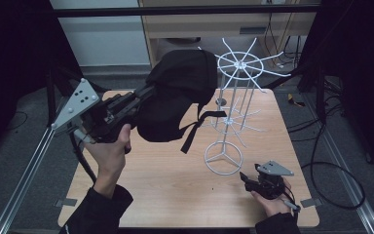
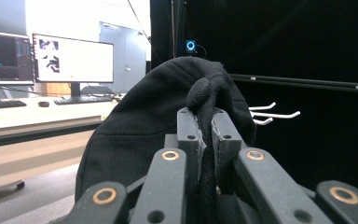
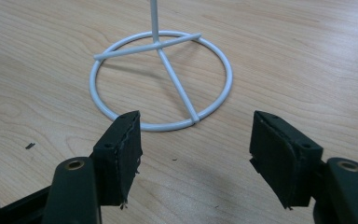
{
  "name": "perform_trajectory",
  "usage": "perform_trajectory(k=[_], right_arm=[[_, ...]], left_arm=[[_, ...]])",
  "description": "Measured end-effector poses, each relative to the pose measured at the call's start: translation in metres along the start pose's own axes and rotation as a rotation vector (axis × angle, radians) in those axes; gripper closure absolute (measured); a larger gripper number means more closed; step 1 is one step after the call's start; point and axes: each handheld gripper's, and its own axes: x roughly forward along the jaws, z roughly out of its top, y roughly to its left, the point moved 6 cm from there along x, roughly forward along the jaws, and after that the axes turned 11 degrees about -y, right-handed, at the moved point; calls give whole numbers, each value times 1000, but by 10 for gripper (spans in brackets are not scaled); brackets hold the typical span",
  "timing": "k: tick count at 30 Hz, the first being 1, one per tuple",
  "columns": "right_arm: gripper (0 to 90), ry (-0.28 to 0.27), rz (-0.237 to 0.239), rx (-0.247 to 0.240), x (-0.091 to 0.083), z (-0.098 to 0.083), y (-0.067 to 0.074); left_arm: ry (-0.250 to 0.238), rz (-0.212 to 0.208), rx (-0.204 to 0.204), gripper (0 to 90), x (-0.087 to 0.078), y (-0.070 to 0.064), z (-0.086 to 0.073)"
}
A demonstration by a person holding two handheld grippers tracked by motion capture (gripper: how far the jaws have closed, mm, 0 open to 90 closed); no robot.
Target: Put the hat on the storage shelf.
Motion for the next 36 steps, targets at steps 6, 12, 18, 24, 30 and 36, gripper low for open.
perform_trajectory(k=[6, 12, 18, 24, 30, 36], right_arm=[[341, 1, 4, 1, 0, 0, 1], [341, 5, 5, 0, 0, -1, 1], [340, 8, 7, 1, 0, -1, 2], [338, 12, 5, -1, 1, -1, 2], [336, 13, 6, -3, 1, -2, 2], [334, 12, 8, -6, 1, -2, 2]], left_arm=[[20, -21, -16, 839, 9, -1, -11], [54, -29, -48, 830, 8, 4, -27], [90, -23, -60, 816, 3, 11, -43], [150, -18, -41, 804, 0, 14, -62], [206, -3, -24, 790, 1, 16, -81], [248, -1, -8, 776, 7, 13, -95]])
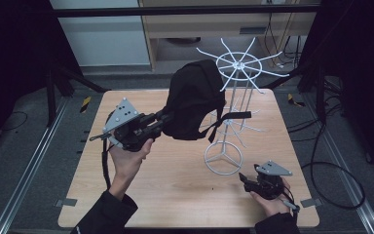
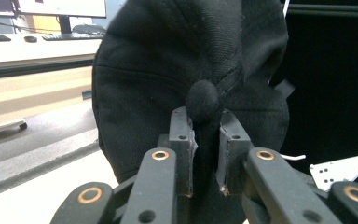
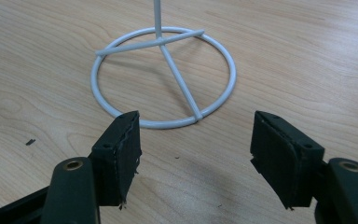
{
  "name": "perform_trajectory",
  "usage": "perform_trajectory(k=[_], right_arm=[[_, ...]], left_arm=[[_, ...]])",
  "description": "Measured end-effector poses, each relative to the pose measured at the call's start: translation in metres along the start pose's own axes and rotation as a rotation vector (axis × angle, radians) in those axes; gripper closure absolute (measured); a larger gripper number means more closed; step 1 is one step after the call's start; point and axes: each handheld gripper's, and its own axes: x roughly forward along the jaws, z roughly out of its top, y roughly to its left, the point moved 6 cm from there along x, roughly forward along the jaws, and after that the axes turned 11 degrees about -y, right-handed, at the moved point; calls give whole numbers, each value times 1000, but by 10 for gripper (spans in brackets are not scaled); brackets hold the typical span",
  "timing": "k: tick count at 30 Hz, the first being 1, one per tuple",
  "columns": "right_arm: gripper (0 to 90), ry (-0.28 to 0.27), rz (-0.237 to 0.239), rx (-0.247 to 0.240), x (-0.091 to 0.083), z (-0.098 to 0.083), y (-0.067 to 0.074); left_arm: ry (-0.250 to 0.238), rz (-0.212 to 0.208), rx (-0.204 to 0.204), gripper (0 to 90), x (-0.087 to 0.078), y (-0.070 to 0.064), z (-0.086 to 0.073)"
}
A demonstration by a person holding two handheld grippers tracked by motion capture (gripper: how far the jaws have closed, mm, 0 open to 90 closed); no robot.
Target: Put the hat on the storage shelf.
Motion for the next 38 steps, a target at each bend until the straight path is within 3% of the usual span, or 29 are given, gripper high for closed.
perform_trajectory(k=[4, 8, 16, 21, 26, 30, 35, 38], right_arm=[[334, 1, 1, 4, 0, 0, 0], [334, -1, 0, -3, 0, 0, 0], [333, -1, -3, -2, 0, 0, 0], [330, -2, -8, 1, 0, 0, -1], [320, -5, -12, -3, 0, -1, -2], [298, -8, -18, 9, -1, -1, -3], [268, -6, -24, 11, -1, -2, -5], [248, -7, -28, 16, -1, -2, -6]], left_arm=[[20, 11, 32, 706, 1, -2, -5], [17, 20, 39, 618, -4, 0, -7], [39, 62, 32, 475, -36, 11, -26], [124, 111, 29, 429, -64, 26, -62], [193, 178, -16, 382, -88, 46, -101], [264, 264, -73, 355, -108, 68, -142], [369, 358, -91, 317, -127, 90, -180], [408, 387, -99, 294, -135, 98, -193]])
